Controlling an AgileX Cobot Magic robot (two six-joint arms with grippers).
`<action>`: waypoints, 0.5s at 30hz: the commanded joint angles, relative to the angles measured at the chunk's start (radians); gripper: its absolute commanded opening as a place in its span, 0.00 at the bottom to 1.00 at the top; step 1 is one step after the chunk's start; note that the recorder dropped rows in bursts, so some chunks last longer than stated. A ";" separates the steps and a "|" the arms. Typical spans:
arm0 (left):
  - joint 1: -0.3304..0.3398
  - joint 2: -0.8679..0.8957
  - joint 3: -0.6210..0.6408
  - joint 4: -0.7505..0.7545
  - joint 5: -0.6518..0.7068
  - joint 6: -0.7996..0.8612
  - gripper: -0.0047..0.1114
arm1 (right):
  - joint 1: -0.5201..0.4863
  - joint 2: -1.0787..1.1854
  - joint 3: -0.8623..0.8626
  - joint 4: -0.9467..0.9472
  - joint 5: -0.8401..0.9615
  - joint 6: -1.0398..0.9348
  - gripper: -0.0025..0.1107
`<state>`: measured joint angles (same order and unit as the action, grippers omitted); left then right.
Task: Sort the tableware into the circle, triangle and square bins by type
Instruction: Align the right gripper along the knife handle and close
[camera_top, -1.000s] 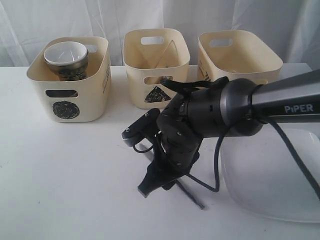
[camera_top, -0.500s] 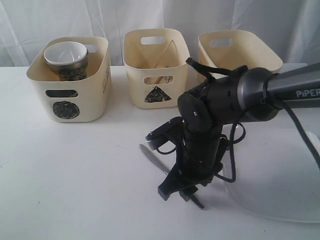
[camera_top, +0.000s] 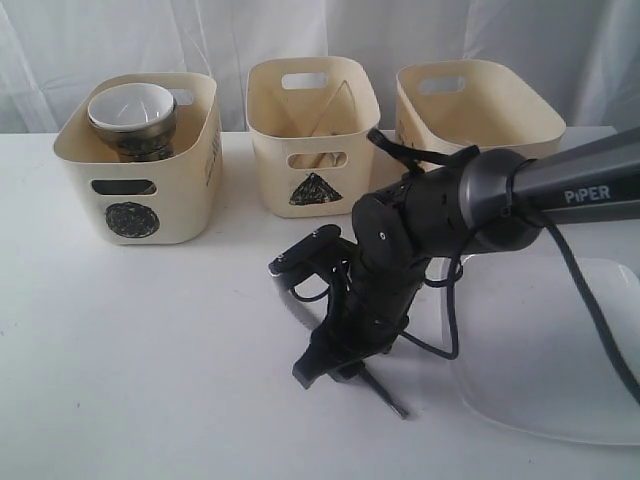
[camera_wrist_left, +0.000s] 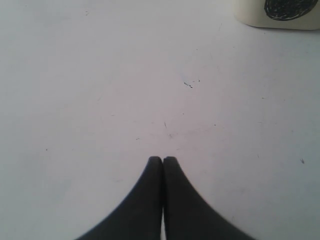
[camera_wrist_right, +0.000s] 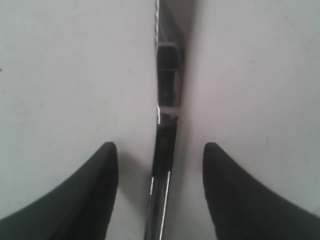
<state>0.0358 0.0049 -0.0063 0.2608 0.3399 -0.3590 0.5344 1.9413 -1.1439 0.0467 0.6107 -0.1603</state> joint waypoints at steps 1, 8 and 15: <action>-0.004 -0.005 0.006 -0.006 0.028 -0.002 0.04 | -0.006 0.006 0.000 0.004 -0.011 -0.079 0.43; -0.004 -0.005 0.006 -0.006 0.028 -0.002 0.04 | -0.006 0.006 0.002 0.006 0.016 -0.116 0.29; -0.004 -0.005 0.006 -0.006 0.028 -0.002 0.04 | -0.006 0.006 0.002 0.010 0.026 -0.129 0.27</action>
<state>0.0358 0.0049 -0.0063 0.2608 0.3399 -0.3590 0.5344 1.9429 -1.1439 0.0548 0.6139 -0.2776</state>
